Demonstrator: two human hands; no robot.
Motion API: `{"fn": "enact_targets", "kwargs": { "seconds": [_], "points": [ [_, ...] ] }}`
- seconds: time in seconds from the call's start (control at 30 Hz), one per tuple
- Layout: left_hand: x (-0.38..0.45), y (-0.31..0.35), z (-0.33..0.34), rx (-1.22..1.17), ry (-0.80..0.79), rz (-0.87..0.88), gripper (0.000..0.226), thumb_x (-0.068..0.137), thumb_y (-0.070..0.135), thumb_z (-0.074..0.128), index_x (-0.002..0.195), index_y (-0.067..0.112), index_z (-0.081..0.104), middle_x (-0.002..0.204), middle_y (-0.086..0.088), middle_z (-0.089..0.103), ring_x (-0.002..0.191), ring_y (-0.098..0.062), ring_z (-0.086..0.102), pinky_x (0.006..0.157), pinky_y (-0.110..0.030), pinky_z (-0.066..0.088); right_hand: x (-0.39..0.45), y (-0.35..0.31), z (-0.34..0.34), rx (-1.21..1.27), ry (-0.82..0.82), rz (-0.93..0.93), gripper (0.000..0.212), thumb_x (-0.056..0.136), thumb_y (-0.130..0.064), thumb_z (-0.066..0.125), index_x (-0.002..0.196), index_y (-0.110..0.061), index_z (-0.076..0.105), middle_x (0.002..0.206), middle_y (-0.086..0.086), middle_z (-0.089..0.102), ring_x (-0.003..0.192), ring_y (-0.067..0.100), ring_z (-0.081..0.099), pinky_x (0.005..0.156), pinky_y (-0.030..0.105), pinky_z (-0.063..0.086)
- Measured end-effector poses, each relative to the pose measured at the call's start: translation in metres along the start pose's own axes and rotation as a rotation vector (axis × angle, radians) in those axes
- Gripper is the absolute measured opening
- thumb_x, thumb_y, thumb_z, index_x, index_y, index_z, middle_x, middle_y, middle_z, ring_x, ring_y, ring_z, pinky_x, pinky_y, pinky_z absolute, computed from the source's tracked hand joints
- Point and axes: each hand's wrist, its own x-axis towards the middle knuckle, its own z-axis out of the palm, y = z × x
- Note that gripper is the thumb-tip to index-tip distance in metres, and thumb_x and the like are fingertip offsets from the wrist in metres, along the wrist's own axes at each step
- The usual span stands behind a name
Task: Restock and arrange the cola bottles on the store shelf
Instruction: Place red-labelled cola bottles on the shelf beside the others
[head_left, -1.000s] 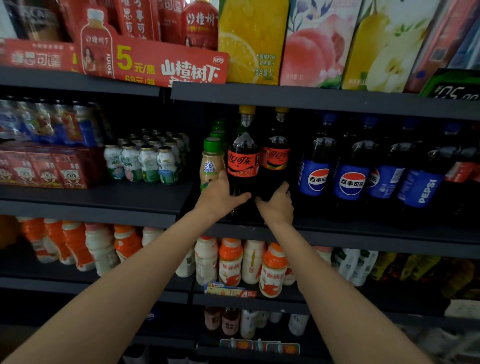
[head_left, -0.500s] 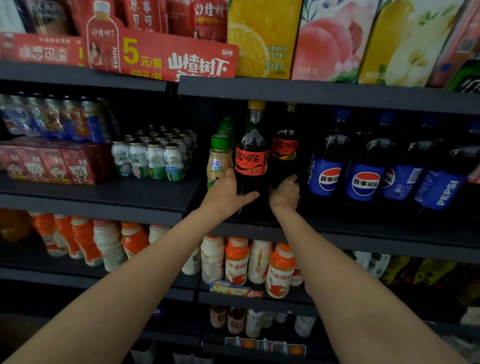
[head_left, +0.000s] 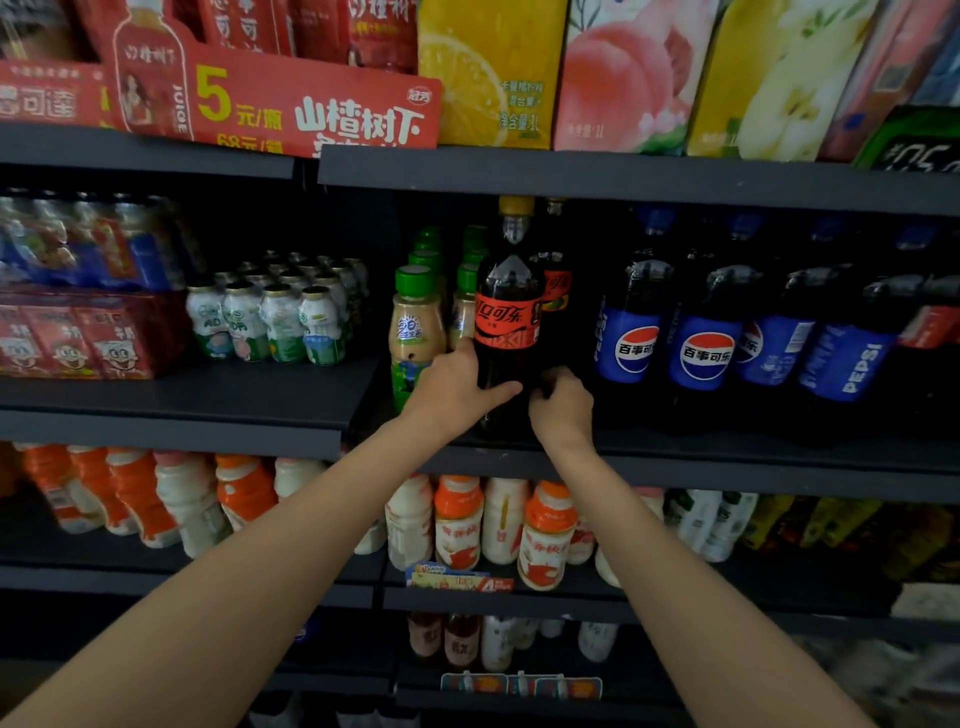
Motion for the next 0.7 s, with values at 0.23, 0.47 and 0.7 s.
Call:
{"fn": "enact_targets", "kwargs": {
  "seconds": [0.23, 0.47, 0.7],
  "points": [
    [0.015, 0.018, 0.016, -0.014, -0.054, -0.024, 0.053, 0.083, 0.034, 0.065, 0.120, 0.001, 0.047, 0.118, -0.017, 0.059, 0.111, -0.031, 0.057, 0.085, -0.033, 0.045, -0.009, 0.004, -0.024, -0.098, -0.176, -0.088, 0.027, 0.084, -0.010, 0.058, 0.110, -0.004, 0.052, 0.109, 0.017, 0.061, 0.107, 0.033, 0.058, 0.076, 0.029, 0.045],
    [0.019, 0.036, 0.027, -0.002, 0.014, -0.107, 0.055, 0.083, 0.037, 0.065, 0.115, 0.000, 0.041, 0.113, -0.018, 0.060, 0.106, -0.032, 0.059, 0.074, -0.033, 0.044, -0.012, -0.002, -0.017, -0.241, -0.015, -0.072, 0.060, 0.082, -0.029, 0.068, 0.127, -0.002, 0.039, 0.129, 0.017, 0.045, 0.114, 0.036, 0.051, 0.086, 0.041, 0.046],
    [0.018, 0.037, 0.035, 0.003, -0.023, -0.139, 0.051, 0.087, 0.027, 0.061, 0.121, -0.002, 0.037, 0.115, -0.022, 0.059, 0.106, -0.034, 0.059, 0.081, -0.037, 0.047, 0.001, -0.011, -0.019, -0.262, -0.113, -0.024, 0.036, 0.089, -0.012, 0.052, 0.121, 0.001, 0.040, 0.125, 0.023, 0.052, 0.112, 0.039, 0.055, 0.089, 0.043, 0.049]
  ]
}}
